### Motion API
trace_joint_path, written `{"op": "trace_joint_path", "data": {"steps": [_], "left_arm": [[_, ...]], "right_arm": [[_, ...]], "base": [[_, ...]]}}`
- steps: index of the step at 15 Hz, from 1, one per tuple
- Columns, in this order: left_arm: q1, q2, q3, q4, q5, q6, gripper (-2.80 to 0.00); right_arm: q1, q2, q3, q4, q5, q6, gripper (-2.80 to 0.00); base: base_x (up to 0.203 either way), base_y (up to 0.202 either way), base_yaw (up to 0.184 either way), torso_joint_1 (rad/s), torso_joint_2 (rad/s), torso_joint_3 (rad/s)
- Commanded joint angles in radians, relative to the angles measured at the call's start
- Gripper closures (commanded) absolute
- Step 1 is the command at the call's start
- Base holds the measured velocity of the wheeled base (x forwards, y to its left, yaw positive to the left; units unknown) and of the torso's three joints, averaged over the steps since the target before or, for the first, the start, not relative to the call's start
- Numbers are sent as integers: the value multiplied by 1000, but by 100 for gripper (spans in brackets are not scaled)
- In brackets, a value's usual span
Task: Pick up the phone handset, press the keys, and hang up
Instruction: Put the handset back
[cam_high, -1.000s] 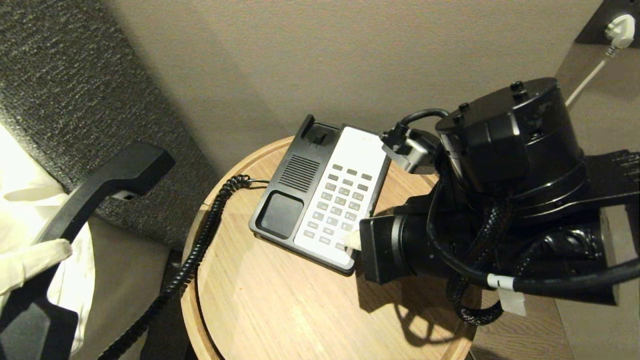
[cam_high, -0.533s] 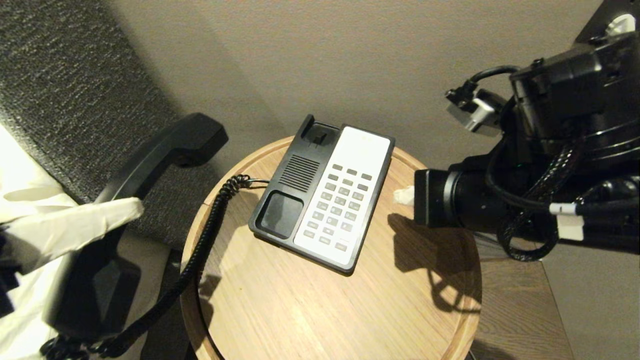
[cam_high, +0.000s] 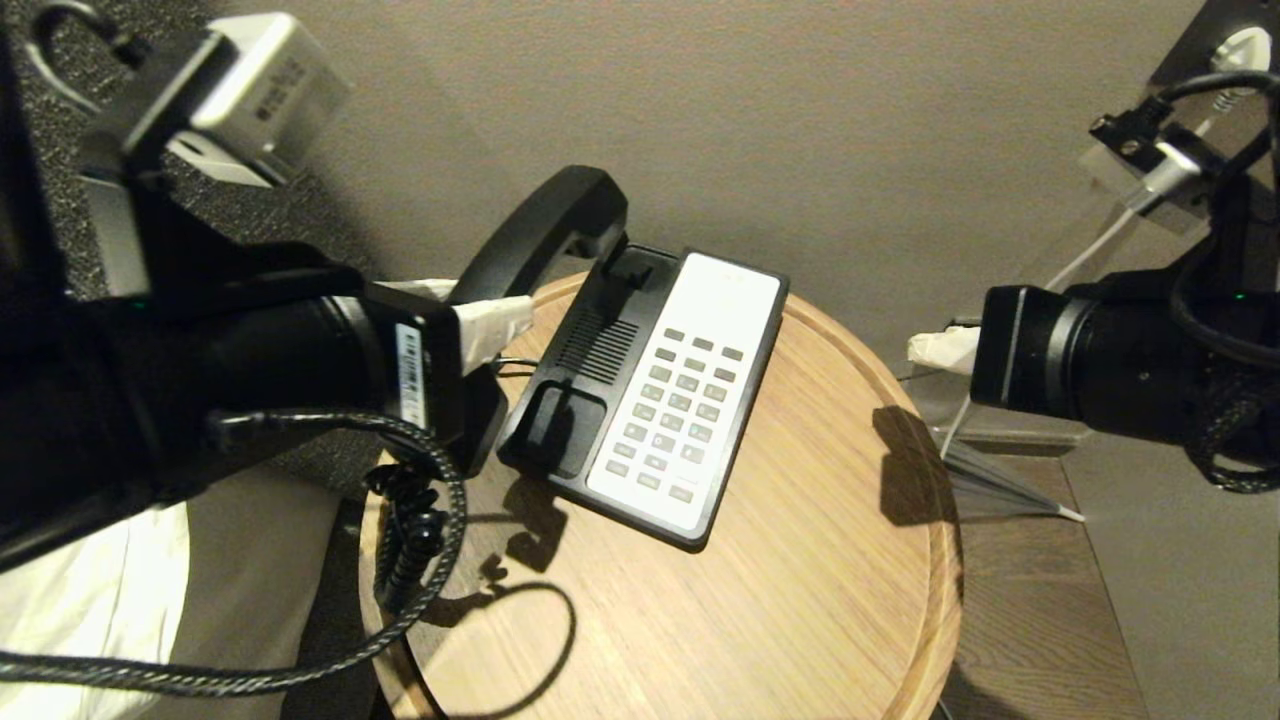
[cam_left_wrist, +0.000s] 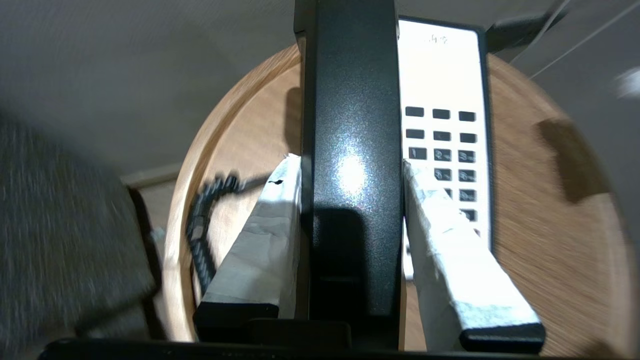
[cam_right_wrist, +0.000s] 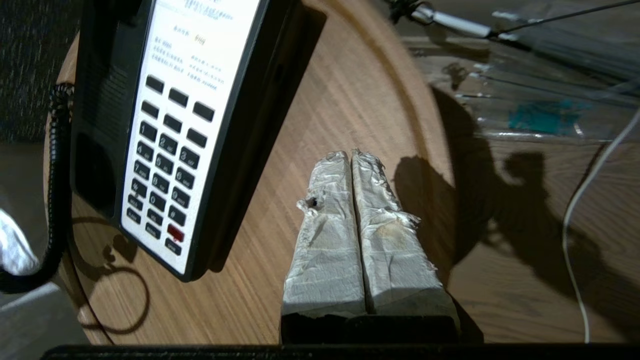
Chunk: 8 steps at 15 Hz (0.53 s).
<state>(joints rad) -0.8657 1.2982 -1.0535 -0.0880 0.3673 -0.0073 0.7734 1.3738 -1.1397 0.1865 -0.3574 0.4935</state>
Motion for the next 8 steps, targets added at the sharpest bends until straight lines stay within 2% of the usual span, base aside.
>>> {"op": "trace_joint_path", "data": {"steps": [1,4,6,8], "left_arm": [[4,98,4,-51,-2,25,0],[10,134,9,-65,-1,34,0],[48,146,23,-79,-3,99,0],[50,156,33,-126,-5,112,0]], "right_arm": [[-11,-48,8,3,-11,3,0],[-32,-79,31,2,-29,11,0],[-32,-109,72,2,-21,15,0],[-32,-121,86,2,-18,16,0]], "base": [[0,0,0,0,0,0],[0,0,0,0,0,0],[0,0,0,0,0,0],[0,0,0,0,0,0]]}}
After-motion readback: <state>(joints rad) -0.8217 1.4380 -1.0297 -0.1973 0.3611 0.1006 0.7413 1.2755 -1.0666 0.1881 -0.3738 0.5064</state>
